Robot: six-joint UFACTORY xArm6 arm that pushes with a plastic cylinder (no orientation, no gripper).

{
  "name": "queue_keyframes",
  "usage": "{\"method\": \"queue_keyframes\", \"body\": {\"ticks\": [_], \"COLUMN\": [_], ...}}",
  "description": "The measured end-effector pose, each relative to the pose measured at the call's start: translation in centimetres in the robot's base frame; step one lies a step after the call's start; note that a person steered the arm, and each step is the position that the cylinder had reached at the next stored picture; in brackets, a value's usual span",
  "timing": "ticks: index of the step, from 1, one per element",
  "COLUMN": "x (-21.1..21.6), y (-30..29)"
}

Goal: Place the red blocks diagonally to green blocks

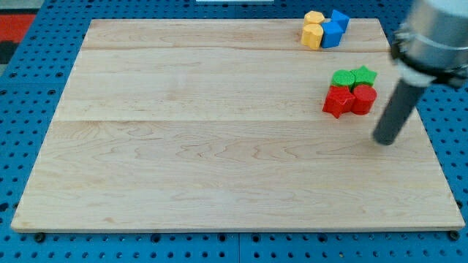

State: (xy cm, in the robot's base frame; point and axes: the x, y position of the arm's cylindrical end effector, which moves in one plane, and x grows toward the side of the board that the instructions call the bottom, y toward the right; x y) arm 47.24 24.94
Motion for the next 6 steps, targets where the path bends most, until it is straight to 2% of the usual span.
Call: {"method": "queue_keyframes", "body": {"ticks": [1, 2, 4, 5, 6], "x": [-2.9, -5.7, -6.7, -6.7, -6.7], "y": [3.1, 0.8, -12.3, -15.2, -12.5]}}
